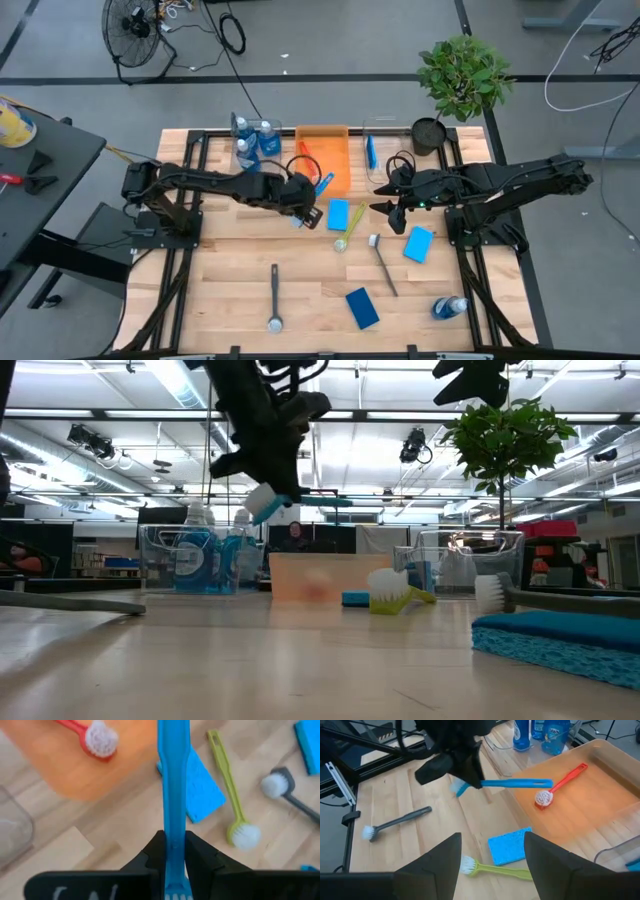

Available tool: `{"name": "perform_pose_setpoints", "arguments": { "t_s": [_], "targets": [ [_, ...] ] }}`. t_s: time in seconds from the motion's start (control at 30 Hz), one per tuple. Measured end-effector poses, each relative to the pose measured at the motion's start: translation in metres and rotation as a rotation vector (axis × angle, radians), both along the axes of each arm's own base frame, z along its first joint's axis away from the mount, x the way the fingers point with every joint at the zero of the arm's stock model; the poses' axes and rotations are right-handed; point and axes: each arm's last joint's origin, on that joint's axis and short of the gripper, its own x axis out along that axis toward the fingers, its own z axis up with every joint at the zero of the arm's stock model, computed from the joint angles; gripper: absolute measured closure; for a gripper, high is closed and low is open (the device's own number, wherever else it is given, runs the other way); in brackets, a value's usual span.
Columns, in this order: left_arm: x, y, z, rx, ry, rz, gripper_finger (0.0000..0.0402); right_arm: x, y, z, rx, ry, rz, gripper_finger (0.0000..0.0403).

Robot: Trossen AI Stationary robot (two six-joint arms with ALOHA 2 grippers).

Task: Pick & Place Kitchen Sink Supplies
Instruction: Put the blue dish brush into the orange bin

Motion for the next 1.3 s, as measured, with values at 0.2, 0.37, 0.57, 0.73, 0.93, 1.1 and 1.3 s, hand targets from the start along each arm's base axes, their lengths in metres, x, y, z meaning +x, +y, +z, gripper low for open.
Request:
{"name": "perform_pose_setpoints", "arguments": {
  "t_s": [0.2, 0.37, 0.57, 0.73, 0.93, 1.1, 1.3],
  "targets": [
    [0.002, 0.027, 0.007, 0.048, -0.048, -0.005, 0.0347, 0.0, 0.0, 0.0, 0.0, 0.0, 0.0, 0.0185],
    [0.003, 0.053, 0.01, 0.065, -0.095, 0.001, 0.0347, 0.0, 0.0, 0.0, 0.0, 0.0, 0.0, 0.0185],
    [0.0, 0.083, 0.013, 0.127, -0.118, 0.011, 0.0347, 0.0, 0.0, 0.0, 0.0, 0.0, 0.0, 0.0185],
    [-0.005, 0.105, 0.014, 0.211, -0.089, -0.032, 0.0347, 0.0, 0.0, 0.0, 0.0, 0.0, 0.0, 0.0185],
    [-0.011, 0.127, 0.016, 0.236, -0.099, 0.013, 0.0346, 0.0, 0.0, 0.0, 0.009, -0.002, -0.01, 0.0185],
    [-0.011, 0.139, 0.019, 0.251, -0.154, 0.053, 0.0346, 0.0, -0.001, 0.0, 0.001, -0.007, -0.042, 0.0185],
    [-0.013, 0.145, 0.02, 0.27, -0.155, 0.064, 0.0346, 0.0, -0.001, 0.0, 0.0, -0.008, -0.043, 0.0185]
  ]
}}
